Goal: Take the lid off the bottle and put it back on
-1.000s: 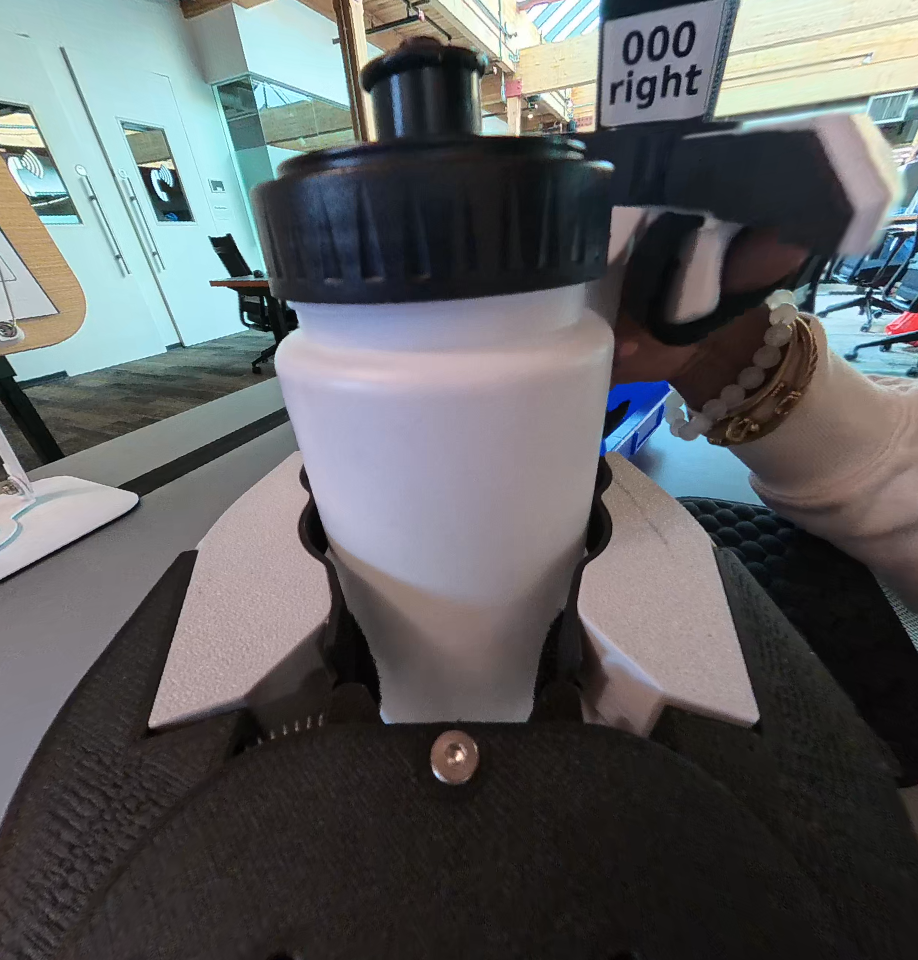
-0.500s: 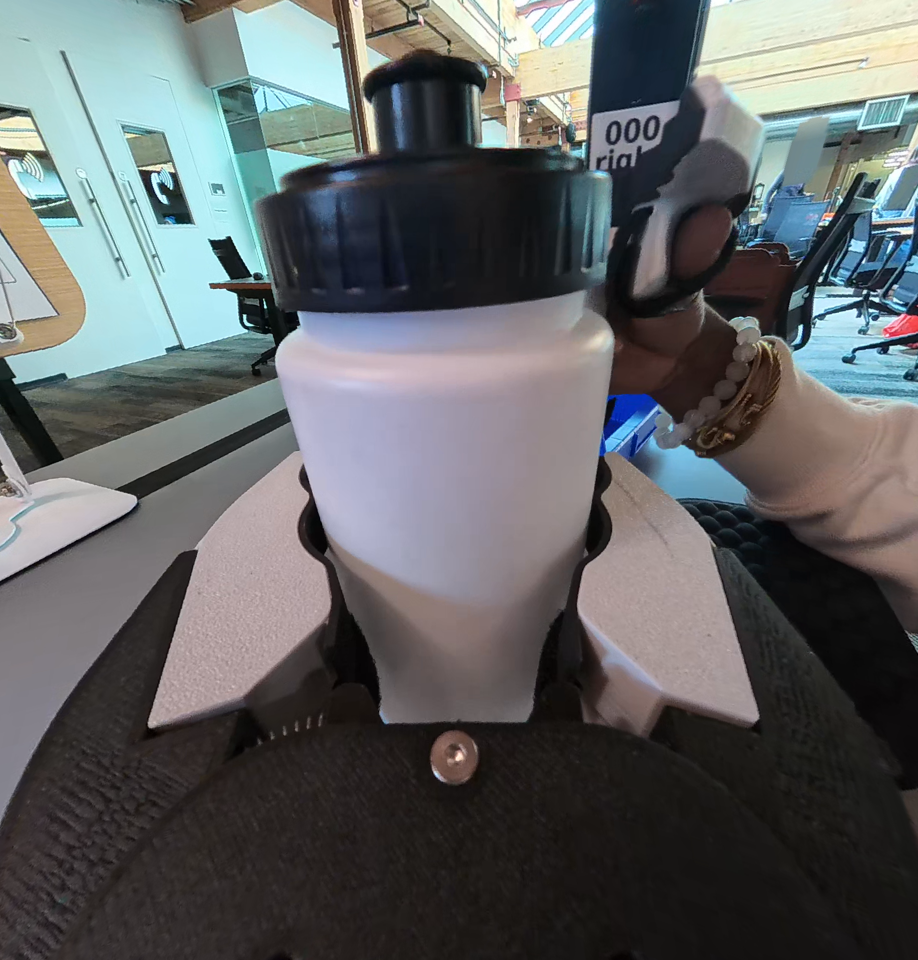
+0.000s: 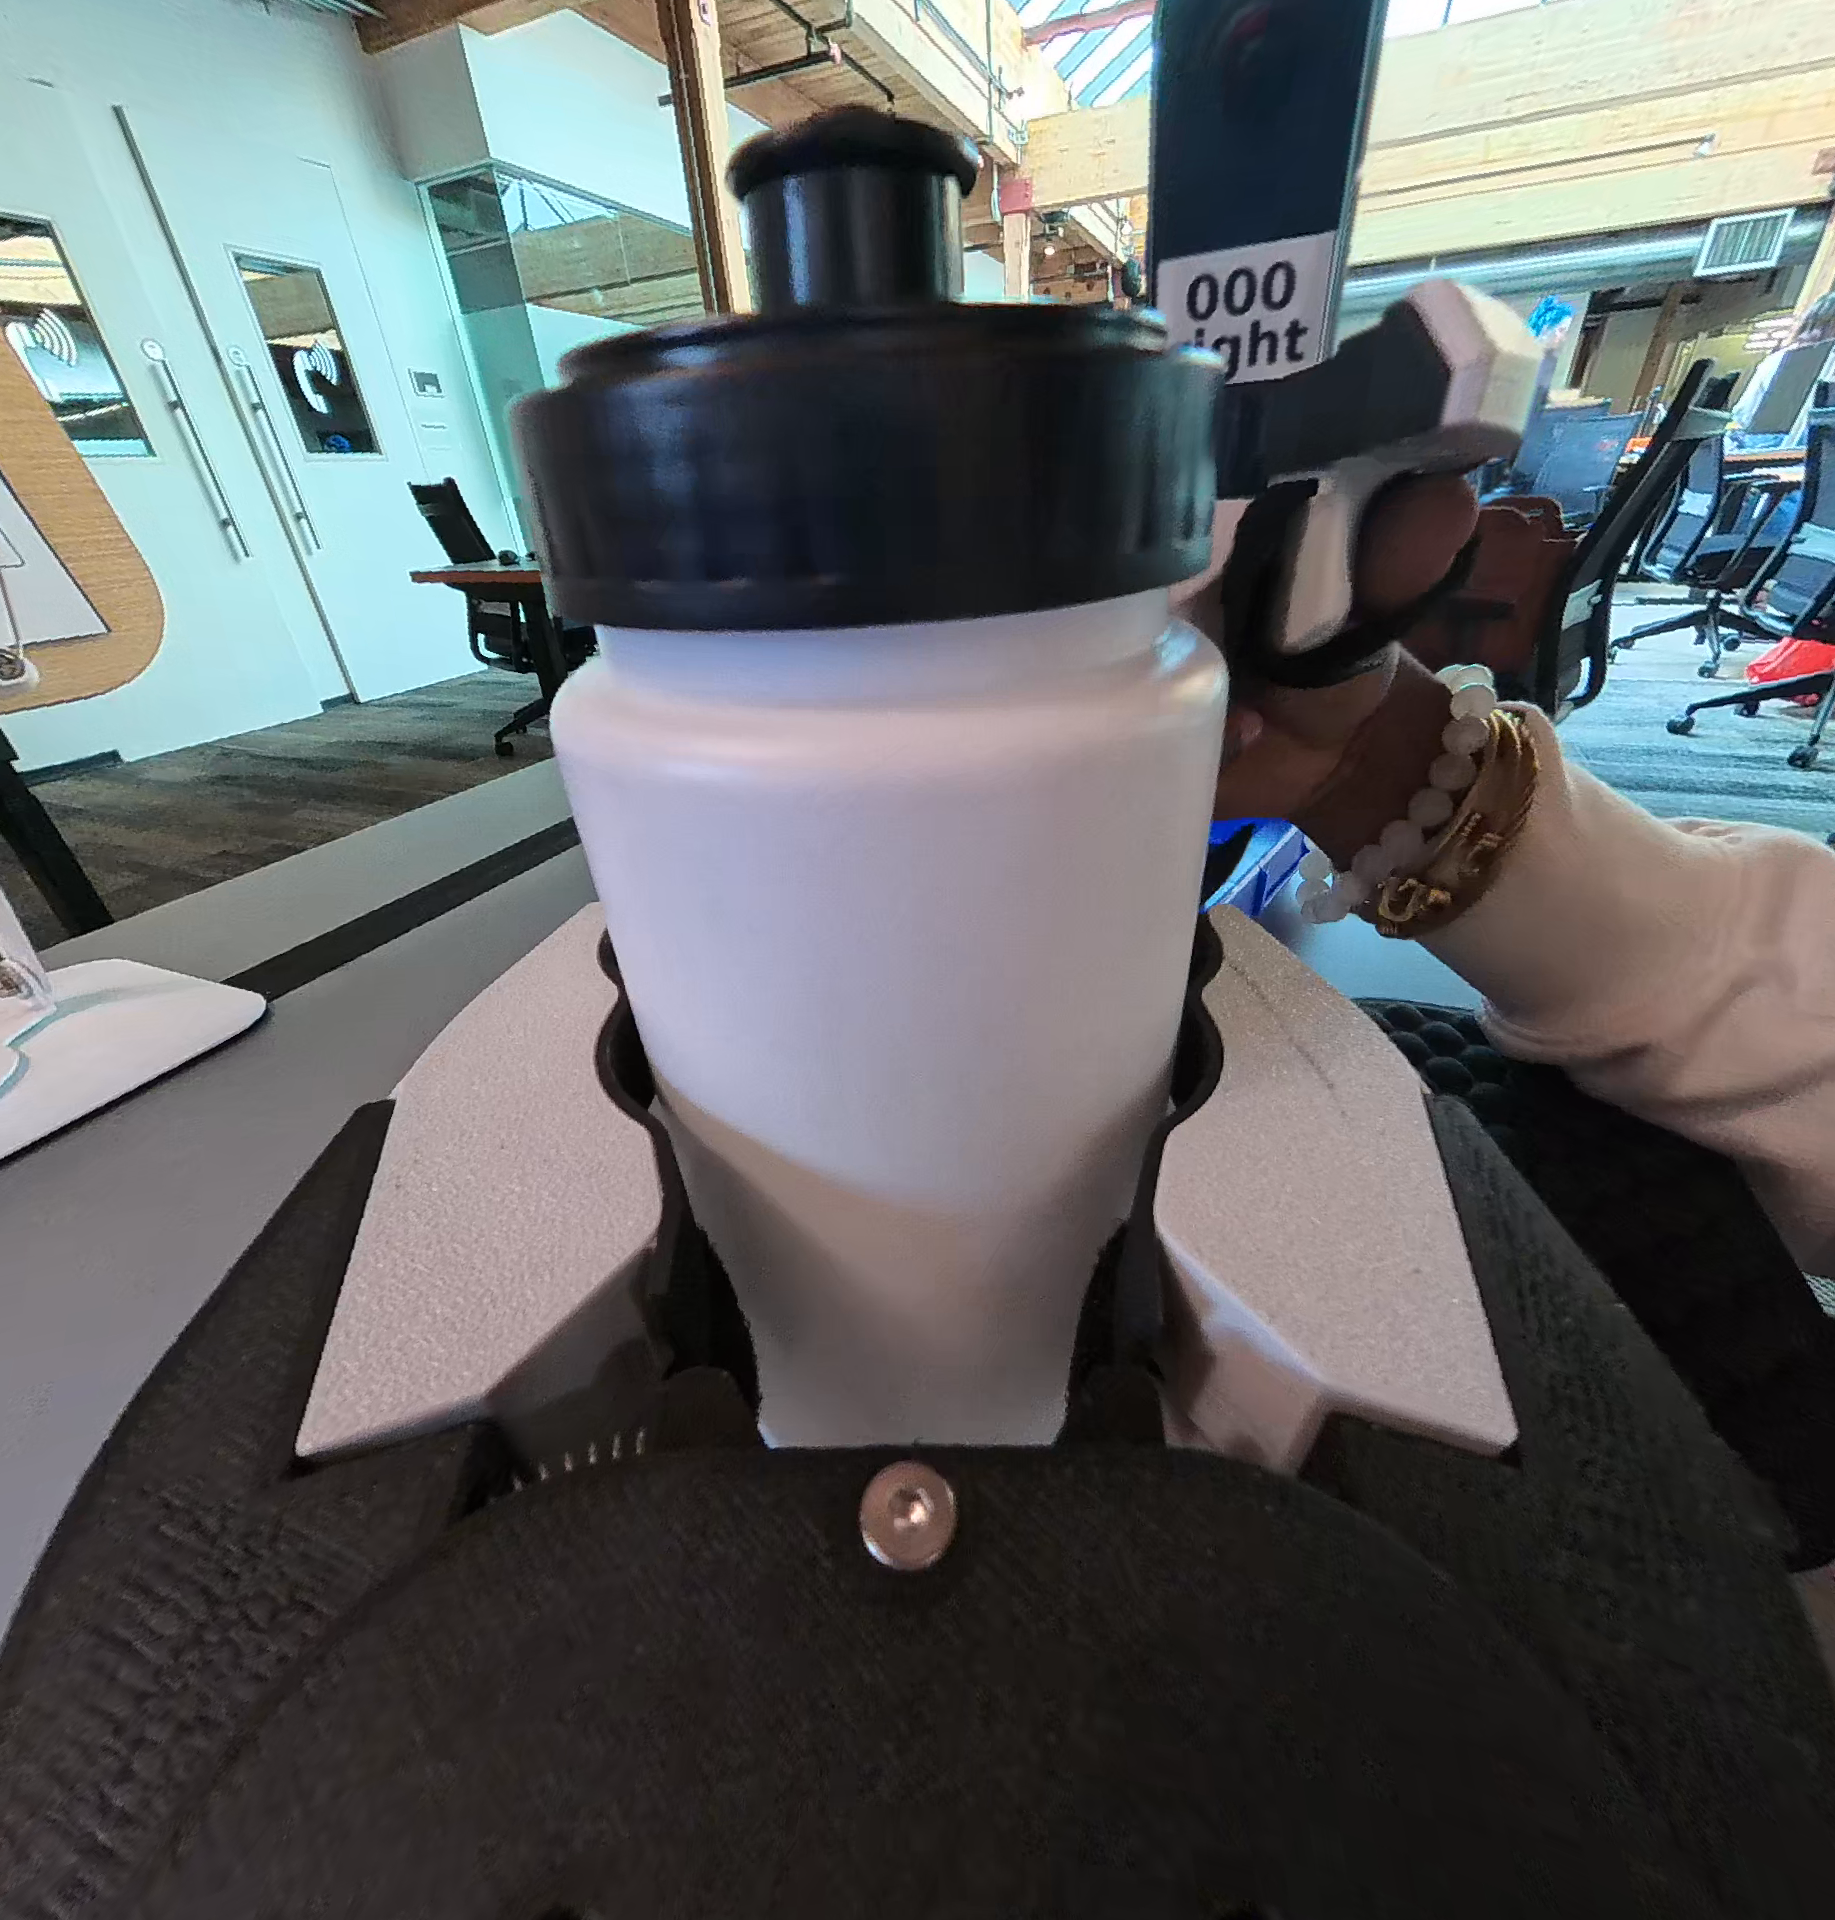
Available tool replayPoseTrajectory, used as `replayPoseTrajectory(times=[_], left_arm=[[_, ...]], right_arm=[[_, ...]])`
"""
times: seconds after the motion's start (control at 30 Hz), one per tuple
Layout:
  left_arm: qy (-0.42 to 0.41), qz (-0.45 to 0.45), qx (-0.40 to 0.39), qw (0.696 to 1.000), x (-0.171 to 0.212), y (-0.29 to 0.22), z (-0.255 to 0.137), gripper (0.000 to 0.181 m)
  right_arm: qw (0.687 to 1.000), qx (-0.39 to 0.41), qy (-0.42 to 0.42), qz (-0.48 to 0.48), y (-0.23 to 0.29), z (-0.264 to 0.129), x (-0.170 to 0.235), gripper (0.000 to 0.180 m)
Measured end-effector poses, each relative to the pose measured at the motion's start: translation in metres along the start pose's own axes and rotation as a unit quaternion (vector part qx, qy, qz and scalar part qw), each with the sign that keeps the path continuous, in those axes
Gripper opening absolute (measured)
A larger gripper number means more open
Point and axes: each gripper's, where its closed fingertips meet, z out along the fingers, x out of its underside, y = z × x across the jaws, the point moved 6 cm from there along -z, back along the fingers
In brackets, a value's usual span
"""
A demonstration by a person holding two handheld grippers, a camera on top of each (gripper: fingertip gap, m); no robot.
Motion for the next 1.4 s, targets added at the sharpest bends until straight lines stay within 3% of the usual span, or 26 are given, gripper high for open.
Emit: replayPoseTrajectory(times=[0.07,0.1,0.2,0.27,0.47,0.57,0.63,0.7,0.77,0.83,0.97,1.03,1.07,1.17,1.27,1.33,1.4], left_arm=[[-0.002,-0.001,0.002,1.0,0.0,0.0,0.0,0.099],[-0.003,-0.001,0.007,1.0,0.0,-0.001,0.0,0.099],[-0.009,-0.003,0.041,0.999,0.0,-0.005,0.0,0.099],[-0.01,-0.005,0.065,0.998,0.0,-0.009,-0.001,0.099],[-0.01,-0.008,0.087,0.996,-0.001,-0.015,-0.003,0.099],[-0.004,-0.002,0.016,1.0,-0.001,-0.01,-0.003,0.099],[0.01,0.006,-0.04,0.999,-0.001,-0.006,-0.002,0.099],[0.011,0.01,-0.051,0.999,-0.001,-0.006,-0.002,0.099],[0.001,0.016,-0.028,0.999,-0.002,-0.009,-0.004,0.099],[-0.01,0.012,0.019,1.0,-0.002,-0.011,-0.007,0.099],[-0.019,-0.015,0.129,0.991,-0.002,-0.019,-0.01,0.099],[-0.013,-0.014,0.13,0.991,-0.002,-0.018,-0.01,0.099],[-0.012,-0.015,0.117,0.993,-0.002,-0.017,-0.01,0.099],[0.007,0.004,-0.002,1.0,-0.001,-0.004,-0.009,0.099],[0.021,0.021,-0.071,0.997,-0.002,-0.001,-0.008,0.099],[0.012,0.026,-0.05,0.998,-0.002,-0.002,-0.01,0.099],[0.0,0.021,0.011,1.0,-0.002,-0.004,-0.013,0.099]], right_arm=[[1.0,-0.018,-0.01,0.002,0.001,-0.008,-0.001,0.057],[1.0,-0.01,-0.027,0.002,-0.001,-0.009,-0.003,0.06],[0.999,0.017,-0.035,-0.005,-0.01,0.002,-0.003,0.106],[1.0,0.002,0.008,-0.022,-0.01,0.015,-0.001,0.112],[0.995,-0.054,0.083,-0.016,-0.001,0.035,-0.003,0.076],[0.996,0.04,0.076,-0.018,0.0,0.038,-0.002,0.075],[0.985,0.157,0.074,-0.016,0.002,0.04,-0.001,0.075],[0.96,0.272,0.068,-0.024,0.009,0.044,0.0,0.075],[0.949,0.3,0.081,-0.047,0.017,0.046,-0.001,0.075],[0.965,0.234,0.107,-0.058,0.019,0.048,-0.005,0.087],[0.988,0.027,0.15,-0.008,0.012,0.051,-0.003,0.109],[0.988,-0.016,0.15,-0.022,0.009,0.053,-0.003,0.084],[0.989,-0.015,0.141,-0.032,0.009,0.054,-0.004,0.082],[0.985,0.117,0.126,-0.018,0.0,0.057,-0.001,0.082],[0.949,0.297,0.1,-0.021,0.002,0.06,0.001,0.081],[0.938,0.325,0.109,-0.05,0.008,0.064,0.0,0.081],[0.954,0.255,0.132,-0.081,0.011,0.069,-0.002,0.084]])
